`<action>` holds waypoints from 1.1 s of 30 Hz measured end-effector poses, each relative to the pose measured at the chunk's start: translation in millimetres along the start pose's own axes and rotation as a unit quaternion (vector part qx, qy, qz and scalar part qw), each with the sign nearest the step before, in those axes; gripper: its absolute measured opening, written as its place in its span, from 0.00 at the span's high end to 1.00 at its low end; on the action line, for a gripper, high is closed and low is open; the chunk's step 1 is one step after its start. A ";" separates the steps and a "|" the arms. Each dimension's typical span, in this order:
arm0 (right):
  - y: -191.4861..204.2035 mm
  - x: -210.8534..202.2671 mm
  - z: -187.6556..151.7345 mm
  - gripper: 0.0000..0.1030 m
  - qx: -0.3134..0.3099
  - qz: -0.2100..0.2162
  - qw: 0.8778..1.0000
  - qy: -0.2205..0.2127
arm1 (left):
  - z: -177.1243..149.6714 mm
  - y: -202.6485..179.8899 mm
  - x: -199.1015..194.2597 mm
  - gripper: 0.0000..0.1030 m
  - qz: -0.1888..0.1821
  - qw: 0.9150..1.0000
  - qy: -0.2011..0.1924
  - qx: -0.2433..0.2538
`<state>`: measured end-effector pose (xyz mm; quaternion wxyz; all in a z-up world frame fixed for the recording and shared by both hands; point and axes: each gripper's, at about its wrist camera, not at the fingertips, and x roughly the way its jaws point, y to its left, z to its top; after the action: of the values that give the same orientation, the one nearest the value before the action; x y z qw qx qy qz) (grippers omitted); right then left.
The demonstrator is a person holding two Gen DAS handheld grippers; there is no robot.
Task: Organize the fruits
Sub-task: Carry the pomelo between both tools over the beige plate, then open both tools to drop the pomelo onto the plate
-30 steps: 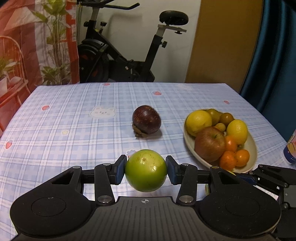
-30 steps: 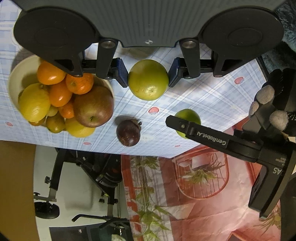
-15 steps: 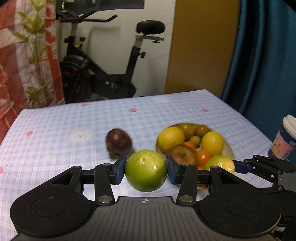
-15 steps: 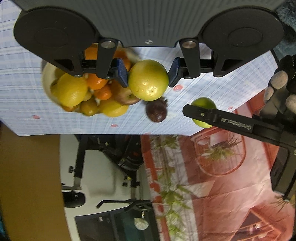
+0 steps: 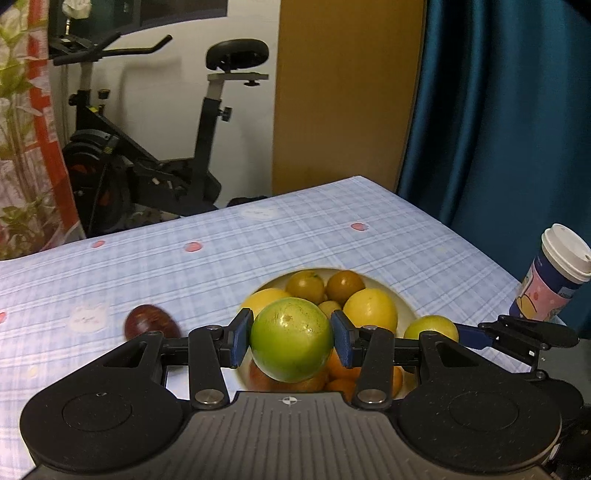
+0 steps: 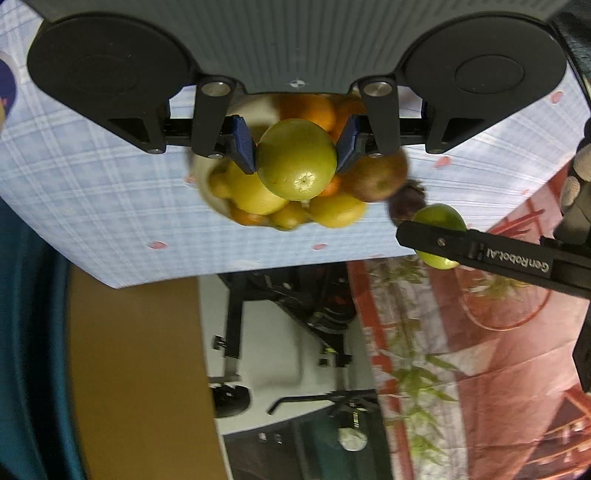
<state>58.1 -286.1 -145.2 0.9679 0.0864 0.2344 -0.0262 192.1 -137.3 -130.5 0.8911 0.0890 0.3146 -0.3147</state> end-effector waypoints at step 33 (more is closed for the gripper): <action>-9.8 33.5 0.6 0.45 -0.033 -0.015 0.999 0.030 | 25.5 -8.4 90.0 0.47 -0.030 0.999 0.045 -0.009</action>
<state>87.3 -296.2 -161.6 0.9622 0.0513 0.2658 -0.0299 254.2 -198.4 -165.6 0.8670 0.0857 0.3596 -0.3341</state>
